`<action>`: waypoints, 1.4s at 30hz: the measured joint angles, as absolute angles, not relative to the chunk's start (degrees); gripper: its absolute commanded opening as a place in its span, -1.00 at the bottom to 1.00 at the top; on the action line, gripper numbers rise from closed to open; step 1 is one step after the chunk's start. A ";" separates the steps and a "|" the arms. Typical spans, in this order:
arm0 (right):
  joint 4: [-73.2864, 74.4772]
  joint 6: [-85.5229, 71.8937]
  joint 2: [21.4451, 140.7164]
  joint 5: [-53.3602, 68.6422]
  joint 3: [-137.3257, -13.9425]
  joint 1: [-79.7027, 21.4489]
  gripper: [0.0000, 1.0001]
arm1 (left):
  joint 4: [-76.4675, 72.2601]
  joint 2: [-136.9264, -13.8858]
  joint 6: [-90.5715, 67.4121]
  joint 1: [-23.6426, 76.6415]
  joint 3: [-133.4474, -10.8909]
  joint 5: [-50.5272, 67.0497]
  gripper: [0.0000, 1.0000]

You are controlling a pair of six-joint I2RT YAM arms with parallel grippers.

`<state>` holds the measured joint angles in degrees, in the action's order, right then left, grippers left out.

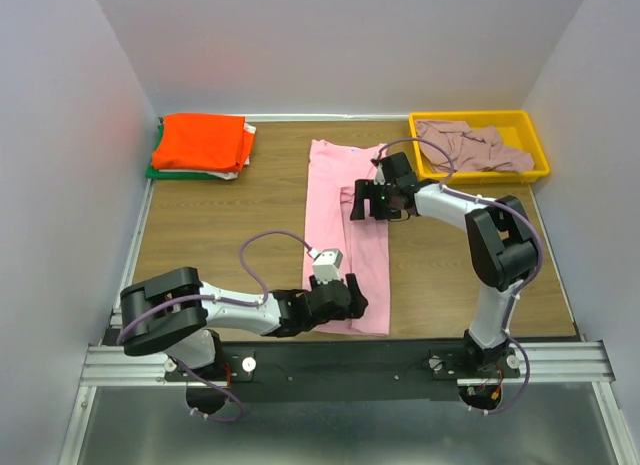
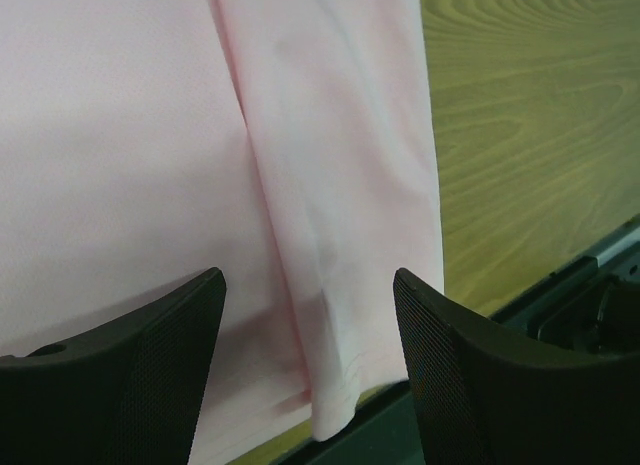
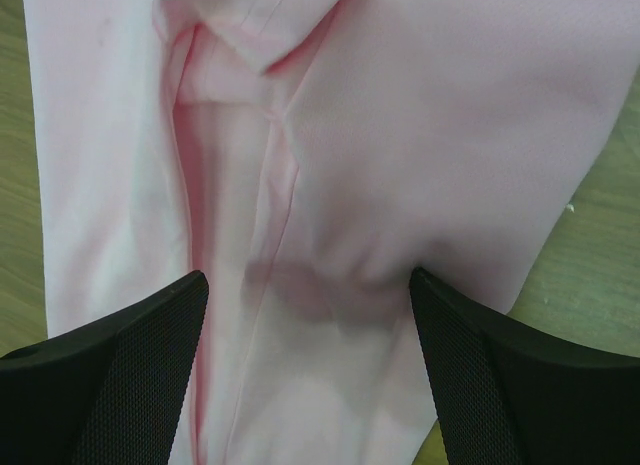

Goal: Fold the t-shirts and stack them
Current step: Fold the tshirt

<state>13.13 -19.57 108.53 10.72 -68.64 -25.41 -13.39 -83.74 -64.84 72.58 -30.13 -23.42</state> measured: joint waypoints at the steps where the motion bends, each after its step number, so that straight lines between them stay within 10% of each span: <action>1: 12.86 -19.70 108.99 10.72 -69.10 -25.41 0.78 | -13.67 -84.20 -65.08 73.28 -30.46 -23.31 0.54; 13: 11.49 -20.03 110.19 10.83 -71.68 -25.56 0.77 | -10.39 -83.33 -66.35 75.85 -32.08 -23.38 0.56; 42: 37.58 -43.99 59.55 6.83 -33.87 -39.72 0.34 | 18.41 -54.33 -78.19 76.16 -20.99 -21.37 0.33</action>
